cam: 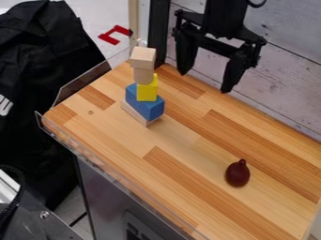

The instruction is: Take the cube from the cylinder and put it in the middle of the table

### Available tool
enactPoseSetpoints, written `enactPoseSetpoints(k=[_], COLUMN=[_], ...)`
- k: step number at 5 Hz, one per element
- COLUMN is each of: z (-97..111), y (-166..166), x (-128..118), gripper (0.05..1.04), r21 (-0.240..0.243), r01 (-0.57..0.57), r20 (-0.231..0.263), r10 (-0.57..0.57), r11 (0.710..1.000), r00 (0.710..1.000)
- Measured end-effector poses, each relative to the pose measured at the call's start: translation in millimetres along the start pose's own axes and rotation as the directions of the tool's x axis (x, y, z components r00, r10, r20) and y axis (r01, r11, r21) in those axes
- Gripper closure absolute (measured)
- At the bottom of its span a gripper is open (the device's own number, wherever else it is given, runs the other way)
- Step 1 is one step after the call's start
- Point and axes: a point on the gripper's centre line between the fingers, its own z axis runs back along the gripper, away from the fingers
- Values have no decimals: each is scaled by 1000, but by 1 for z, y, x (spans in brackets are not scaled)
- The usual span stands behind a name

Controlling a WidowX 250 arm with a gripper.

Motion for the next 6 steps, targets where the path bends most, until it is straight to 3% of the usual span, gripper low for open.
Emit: enactPoseSetpoints(k=[2,4,5,6], z=[-7,3,7,9], y=[1,19,35,51], x=[-2,8,11,14], gripper=[84,84,84,84], r21=[6,-23,0,12], r01=[-9,-99,-214,-295], r20=[-43,-20,-7,-28], r10=[9,98,214,295], r11=[1000,995,977,955], r00=[999,995,977,955])
